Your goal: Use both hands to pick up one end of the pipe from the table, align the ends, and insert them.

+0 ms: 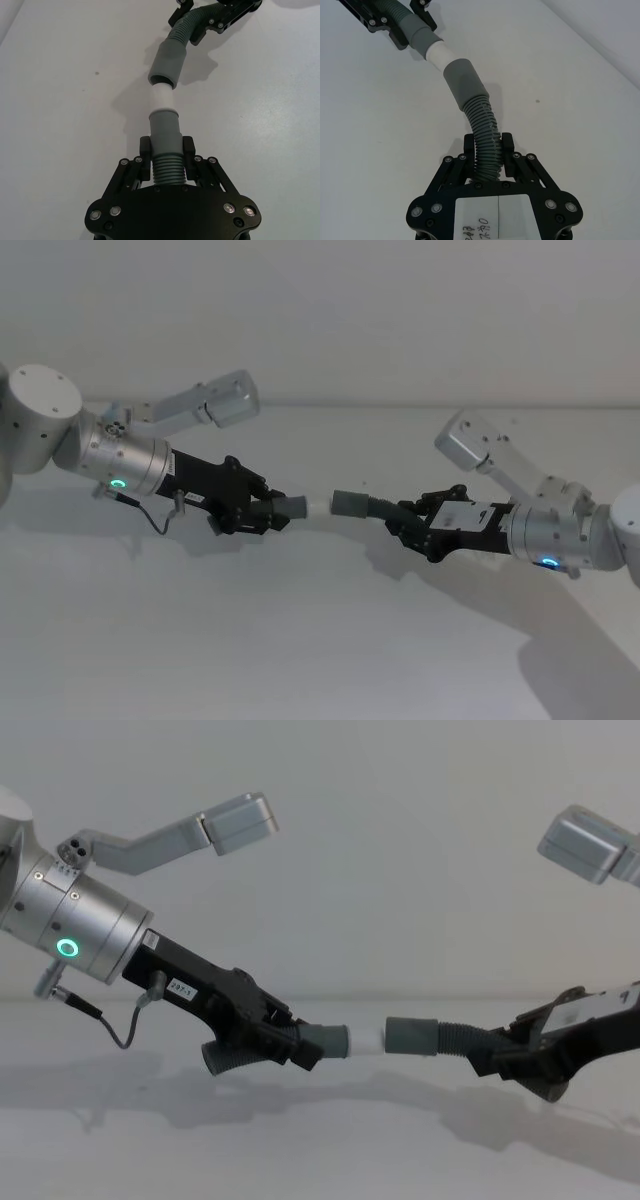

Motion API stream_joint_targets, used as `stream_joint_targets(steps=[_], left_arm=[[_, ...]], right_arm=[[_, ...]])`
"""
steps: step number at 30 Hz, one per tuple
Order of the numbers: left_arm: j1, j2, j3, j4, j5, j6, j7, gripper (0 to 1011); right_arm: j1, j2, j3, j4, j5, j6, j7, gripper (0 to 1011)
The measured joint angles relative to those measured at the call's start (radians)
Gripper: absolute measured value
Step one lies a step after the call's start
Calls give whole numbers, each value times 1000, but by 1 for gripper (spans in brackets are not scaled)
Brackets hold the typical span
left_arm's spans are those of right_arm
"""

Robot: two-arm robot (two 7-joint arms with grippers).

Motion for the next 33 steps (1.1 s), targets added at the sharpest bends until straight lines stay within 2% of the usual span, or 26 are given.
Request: stream_joint_targets(steps=[33], left_arm=[[-11,-25,-3,37,12,-10,-7,366]], right_arm=[[17,8,-8,24,4,-28,31,304]])
